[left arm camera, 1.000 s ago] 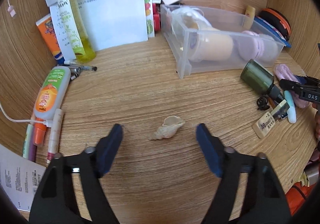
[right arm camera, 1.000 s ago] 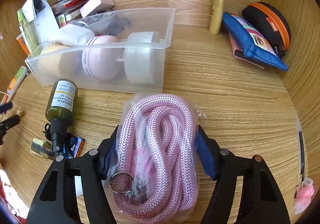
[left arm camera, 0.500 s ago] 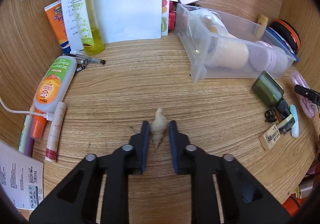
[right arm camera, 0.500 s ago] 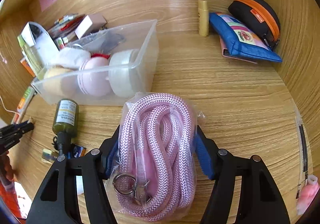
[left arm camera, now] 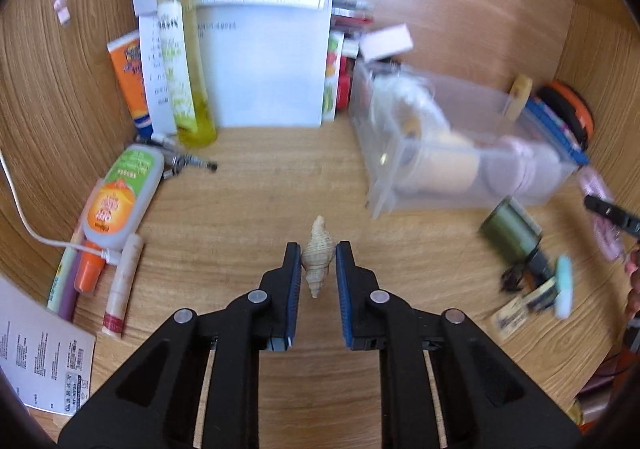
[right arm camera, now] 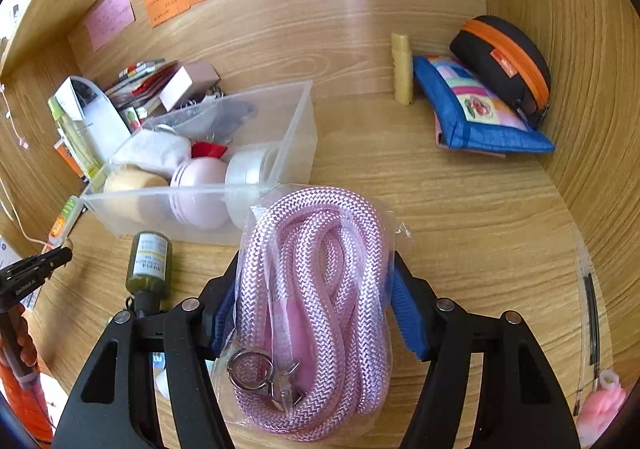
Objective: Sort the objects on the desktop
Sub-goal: 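Grasp the bagged pink rope with the right gripper while the left grasps the small shell, then carry the pink rope bag in the right gripper while the left carries the shell to the box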
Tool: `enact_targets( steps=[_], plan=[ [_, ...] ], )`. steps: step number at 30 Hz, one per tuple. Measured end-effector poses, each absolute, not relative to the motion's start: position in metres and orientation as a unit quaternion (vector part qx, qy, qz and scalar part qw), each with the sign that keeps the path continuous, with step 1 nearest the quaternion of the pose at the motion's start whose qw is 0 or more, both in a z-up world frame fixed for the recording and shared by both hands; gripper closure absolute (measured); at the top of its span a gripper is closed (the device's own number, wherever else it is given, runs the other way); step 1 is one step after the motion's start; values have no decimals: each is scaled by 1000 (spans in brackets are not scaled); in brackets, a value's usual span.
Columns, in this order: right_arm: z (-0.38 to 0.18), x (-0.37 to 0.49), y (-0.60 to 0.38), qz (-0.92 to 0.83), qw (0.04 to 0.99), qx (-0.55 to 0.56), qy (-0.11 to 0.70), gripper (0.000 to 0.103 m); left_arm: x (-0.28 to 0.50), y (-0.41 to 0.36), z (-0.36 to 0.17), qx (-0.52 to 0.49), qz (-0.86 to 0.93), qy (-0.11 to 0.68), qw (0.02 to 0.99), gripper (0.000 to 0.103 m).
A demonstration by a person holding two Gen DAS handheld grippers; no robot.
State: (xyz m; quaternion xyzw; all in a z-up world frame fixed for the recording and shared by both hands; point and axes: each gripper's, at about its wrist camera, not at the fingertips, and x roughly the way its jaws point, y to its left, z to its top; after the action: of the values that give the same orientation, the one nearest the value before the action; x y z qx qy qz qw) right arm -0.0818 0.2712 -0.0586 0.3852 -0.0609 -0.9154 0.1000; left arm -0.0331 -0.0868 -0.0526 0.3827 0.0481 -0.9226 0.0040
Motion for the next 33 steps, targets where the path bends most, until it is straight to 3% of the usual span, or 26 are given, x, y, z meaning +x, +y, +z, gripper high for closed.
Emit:
enact_targets(
  steps=[33],
  plan=[
    [19, -130, 227, -939, 186, 287, -42, 41, -100, -28, 29, 293, -953, 41, -59, 86]
  ],
)
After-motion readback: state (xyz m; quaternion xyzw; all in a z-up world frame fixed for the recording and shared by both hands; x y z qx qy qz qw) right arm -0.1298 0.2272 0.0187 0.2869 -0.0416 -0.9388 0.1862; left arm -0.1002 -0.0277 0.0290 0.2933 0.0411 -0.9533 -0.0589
